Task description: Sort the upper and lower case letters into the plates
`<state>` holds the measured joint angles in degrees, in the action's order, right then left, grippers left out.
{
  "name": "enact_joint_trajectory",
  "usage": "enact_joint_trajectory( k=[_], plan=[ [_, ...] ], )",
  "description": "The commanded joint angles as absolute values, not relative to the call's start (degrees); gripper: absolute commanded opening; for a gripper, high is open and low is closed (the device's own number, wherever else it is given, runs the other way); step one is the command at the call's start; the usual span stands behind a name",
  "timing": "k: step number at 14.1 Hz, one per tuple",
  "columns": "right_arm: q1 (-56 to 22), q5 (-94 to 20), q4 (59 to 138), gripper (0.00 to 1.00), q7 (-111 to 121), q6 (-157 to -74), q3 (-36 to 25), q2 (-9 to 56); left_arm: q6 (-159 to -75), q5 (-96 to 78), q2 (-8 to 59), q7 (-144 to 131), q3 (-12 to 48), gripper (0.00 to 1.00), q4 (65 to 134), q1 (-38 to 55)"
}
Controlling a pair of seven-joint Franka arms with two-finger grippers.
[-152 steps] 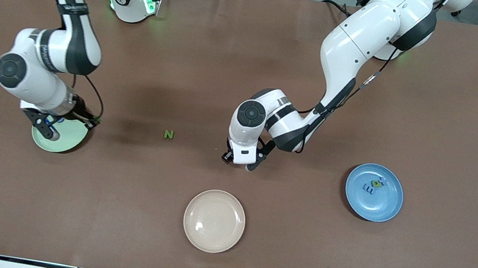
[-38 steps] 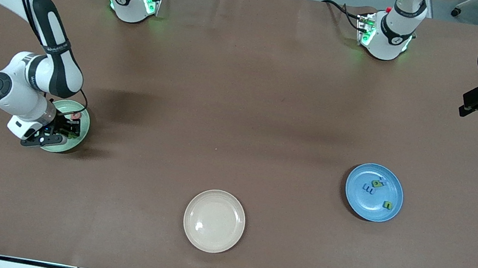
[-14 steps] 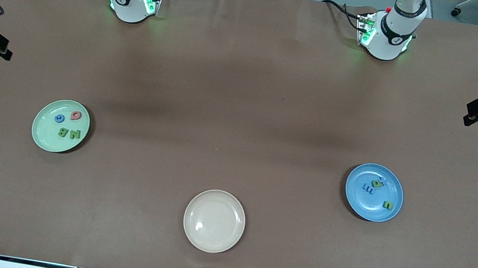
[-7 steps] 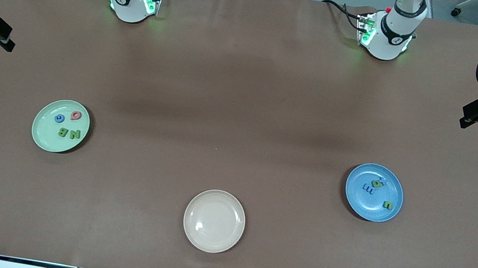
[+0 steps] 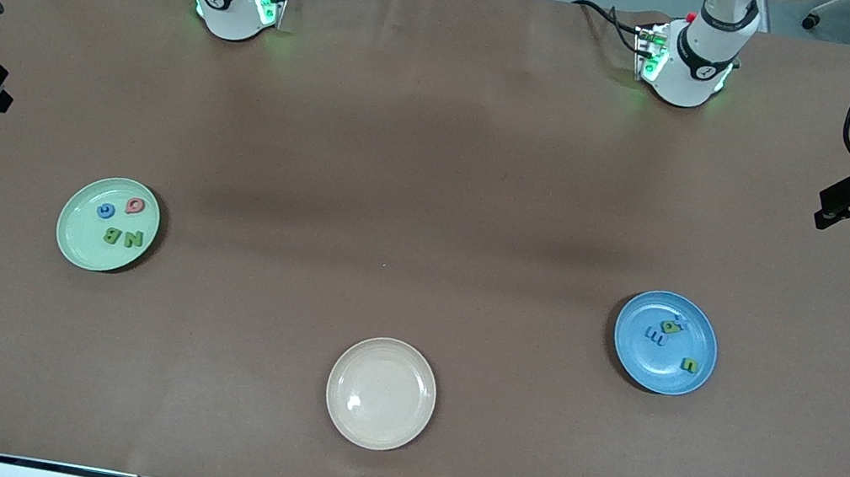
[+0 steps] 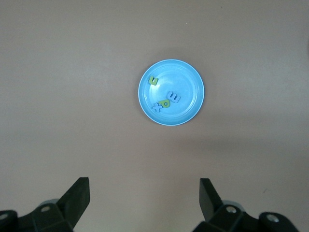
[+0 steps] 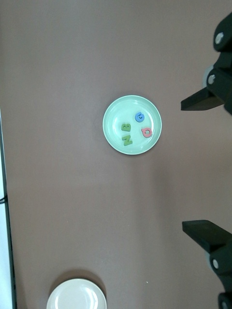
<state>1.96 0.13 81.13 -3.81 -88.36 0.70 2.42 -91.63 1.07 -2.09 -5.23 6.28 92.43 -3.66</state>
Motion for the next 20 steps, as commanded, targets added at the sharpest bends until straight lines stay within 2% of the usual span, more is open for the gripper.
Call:
enact_joint_trajectory(
  k=[1,13,20],
  plan=[
    [3.2,0.1,79.5,1.00,-3.7,-87.9,1.1,3.0,-92.1,2.1,-3.3,-4.1,6.4,1.00,93.6,-3.7],
    [3.0,0.3,79.4,1.00,-3.7,-88.2,1.2,3.2,-92.3,2.3,-3.3,-4.0,6.6,1.00,93.3,-3.6],
    [3.0,0.4,79.4,1.00,-3.6,-88.2,1.1,3.2,-86.7,2.1,-3.1,-3.3,7.4,1.00,89.8,-3.3]
  ],
)
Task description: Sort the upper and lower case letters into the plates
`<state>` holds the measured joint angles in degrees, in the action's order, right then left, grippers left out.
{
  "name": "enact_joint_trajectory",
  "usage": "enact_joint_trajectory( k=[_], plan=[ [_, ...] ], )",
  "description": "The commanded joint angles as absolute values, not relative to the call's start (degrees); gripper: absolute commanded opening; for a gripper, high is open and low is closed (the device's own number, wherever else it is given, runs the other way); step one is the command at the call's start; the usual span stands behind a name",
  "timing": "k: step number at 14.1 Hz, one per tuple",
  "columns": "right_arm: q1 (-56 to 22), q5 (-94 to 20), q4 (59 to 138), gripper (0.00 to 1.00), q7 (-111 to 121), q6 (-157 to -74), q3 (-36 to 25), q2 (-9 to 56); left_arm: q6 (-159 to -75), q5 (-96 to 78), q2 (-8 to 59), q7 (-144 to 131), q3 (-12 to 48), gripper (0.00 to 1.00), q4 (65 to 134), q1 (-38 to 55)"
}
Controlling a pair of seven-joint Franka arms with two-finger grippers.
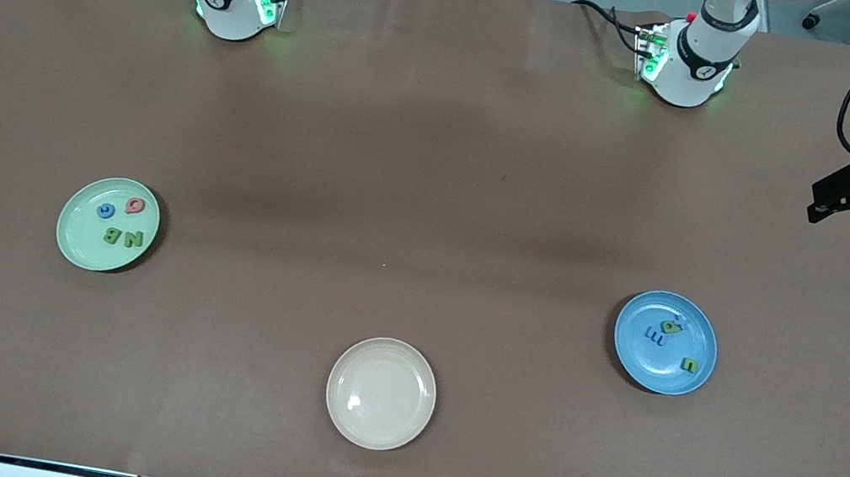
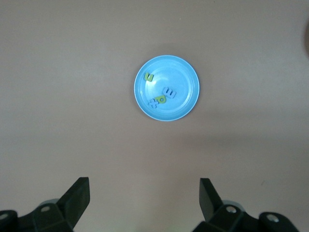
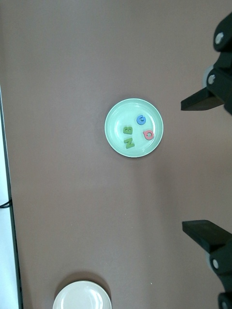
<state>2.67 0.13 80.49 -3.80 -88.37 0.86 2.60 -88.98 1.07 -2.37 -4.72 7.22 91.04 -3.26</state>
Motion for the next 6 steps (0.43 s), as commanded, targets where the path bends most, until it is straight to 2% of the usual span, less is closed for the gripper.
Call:
enact_joint_trajectory(
  k=[1,6],
  plan=[
    [3.0,0.4,79.4,1.00,-3.7,-88.2,1.2,3.2,-86.4,2.0,-3.1,-3.4,7.4,1.00,89.4,-3.3],
    [3.1,0.4,79.4,1.00,-3.7,-88.2,1.2,3.2,-84.0,2.0,-2.7,-3.6,7.4,1.00,87.5,-3.3]
  ],
)
